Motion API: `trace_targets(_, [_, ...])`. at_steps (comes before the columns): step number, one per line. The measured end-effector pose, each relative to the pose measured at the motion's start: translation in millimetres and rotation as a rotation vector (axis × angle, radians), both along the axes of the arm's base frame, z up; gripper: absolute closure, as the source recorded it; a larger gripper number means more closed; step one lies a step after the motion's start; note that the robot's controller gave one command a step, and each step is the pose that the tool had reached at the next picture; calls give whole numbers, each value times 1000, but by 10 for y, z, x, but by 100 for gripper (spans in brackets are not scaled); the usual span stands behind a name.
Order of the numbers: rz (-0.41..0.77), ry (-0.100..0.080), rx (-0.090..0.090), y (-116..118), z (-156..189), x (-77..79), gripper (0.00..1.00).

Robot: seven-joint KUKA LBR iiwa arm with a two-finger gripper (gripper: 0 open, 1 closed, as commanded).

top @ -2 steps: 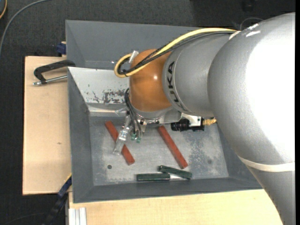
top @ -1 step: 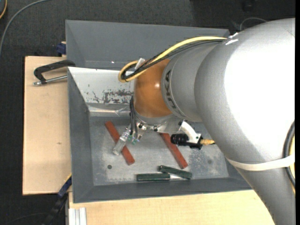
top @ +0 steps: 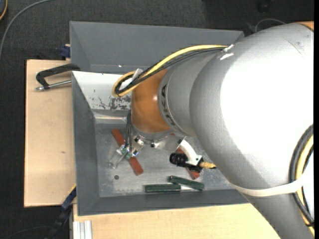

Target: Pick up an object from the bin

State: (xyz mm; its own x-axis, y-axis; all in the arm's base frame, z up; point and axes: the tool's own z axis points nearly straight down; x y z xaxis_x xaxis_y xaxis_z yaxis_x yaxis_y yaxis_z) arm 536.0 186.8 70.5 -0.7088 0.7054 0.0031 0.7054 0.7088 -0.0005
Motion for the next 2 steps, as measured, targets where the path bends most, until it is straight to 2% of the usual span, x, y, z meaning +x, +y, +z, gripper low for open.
trace_targets(1, [-1, 0, 0, -3, -2, 0, 100])
trace_targets(2, [2, -13, 3, 11, 942, 22, 100])
